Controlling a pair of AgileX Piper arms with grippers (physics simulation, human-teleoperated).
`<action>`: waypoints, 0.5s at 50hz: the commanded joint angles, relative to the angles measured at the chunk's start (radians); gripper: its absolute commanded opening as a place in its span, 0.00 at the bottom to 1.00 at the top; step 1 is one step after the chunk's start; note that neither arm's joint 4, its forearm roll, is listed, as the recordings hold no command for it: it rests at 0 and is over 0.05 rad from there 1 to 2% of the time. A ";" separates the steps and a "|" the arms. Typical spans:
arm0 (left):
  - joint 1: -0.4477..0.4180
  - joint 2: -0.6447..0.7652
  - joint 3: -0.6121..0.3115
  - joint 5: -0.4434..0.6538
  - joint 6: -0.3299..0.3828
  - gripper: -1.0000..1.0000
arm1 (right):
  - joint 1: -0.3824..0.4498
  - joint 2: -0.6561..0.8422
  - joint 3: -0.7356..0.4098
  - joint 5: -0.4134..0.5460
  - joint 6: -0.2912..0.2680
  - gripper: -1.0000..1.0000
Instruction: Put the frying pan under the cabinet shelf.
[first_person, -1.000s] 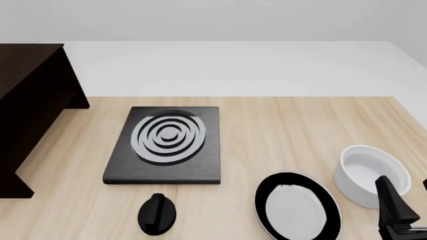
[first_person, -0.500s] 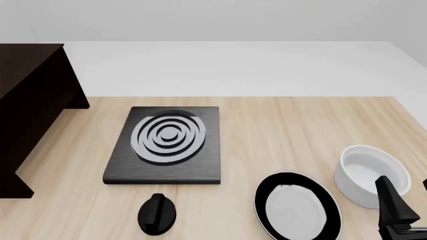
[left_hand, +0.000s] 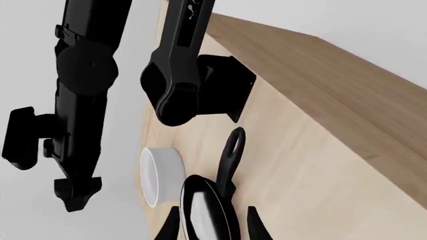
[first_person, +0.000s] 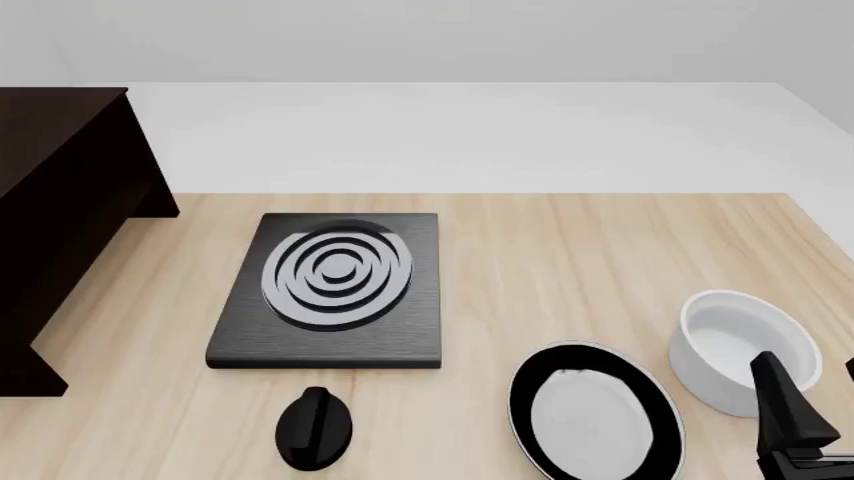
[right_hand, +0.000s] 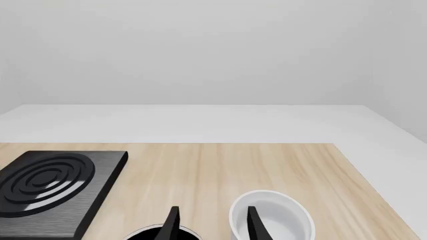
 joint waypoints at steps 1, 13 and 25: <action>0.005 0.040 -0.025 -0.021 0.006 1.00 | 0.000 0.000 0.000 0.000 0.000 1.00; 0.012 0.090 -0.048 -0.040 0.011 1.00 | 0.000 0.000 0.000 0.000 0.000 1.00; 0.005 0.115 -0.058 -0.049 0.014 1.00 | 0.000 0.000 0.000 0.000 0.000 1.00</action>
